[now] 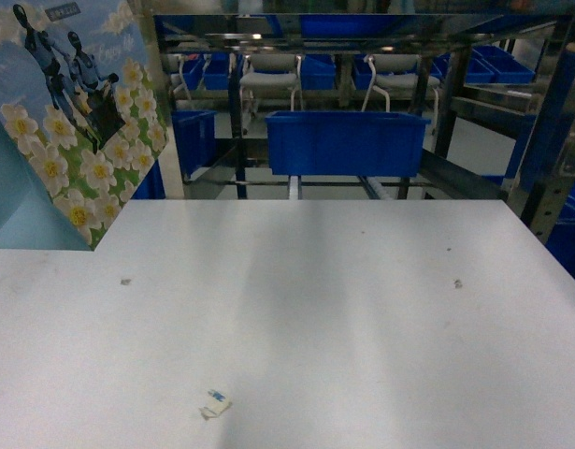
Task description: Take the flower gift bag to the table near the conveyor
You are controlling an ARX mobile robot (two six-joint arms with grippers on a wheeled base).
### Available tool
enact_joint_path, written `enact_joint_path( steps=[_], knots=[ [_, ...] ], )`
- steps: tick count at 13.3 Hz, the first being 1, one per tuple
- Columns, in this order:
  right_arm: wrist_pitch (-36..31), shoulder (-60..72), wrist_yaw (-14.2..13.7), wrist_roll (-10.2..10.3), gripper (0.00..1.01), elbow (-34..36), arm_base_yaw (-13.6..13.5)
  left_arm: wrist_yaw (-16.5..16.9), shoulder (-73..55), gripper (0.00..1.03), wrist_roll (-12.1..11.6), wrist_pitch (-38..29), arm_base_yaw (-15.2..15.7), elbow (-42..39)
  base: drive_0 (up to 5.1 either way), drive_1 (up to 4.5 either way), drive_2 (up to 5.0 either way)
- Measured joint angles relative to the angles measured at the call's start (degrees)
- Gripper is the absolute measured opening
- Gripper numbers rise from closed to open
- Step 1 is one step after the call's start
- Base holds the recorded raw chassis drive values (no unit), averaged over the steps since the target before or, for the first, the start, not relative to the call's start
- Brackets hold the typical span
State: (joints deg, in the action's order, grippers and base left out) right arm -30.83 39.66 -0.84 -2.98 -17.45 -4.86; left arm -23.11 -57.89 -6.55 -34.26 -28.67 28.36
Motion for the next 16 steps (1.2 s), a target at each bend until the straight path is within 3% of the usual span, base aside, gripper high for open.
enact_joint_path(
  steps=[2, 6, 14, 16],
  knots=[
    [-0.15, 0.00, 0.00, 0.00, 0.03, 0.00, 0.00, 0.02, 0.00, 0.02, 0.00, -0.04, 0.00, 0.00, -4.8, 2.54, 2.5],
    [-0.22, -0.02, 0.42, 0.07, 0.03, 0.00, 0.00, -0.48, 0.15, 0.02, -0.04, -0.13, 0.31, 0.00, 0.0, 0.00, 0.0],
    [-0.35, -0.02, 0.15, 0.15, 0.03, 0.00, 0.00, 0.04, 0.15, 0.02, -0.02, -0.04, -0.11, 0.00, 0.1, 4.19, -4.1],
    [-0.07, 0.31, 0.13, 0.15, 0.03, 0.00, 0.00, 0.04, -0.15, 0.02, -0.02, 0.07, -0.11, 0.00, 0.0, 0.00, 0.0]
  ],
)
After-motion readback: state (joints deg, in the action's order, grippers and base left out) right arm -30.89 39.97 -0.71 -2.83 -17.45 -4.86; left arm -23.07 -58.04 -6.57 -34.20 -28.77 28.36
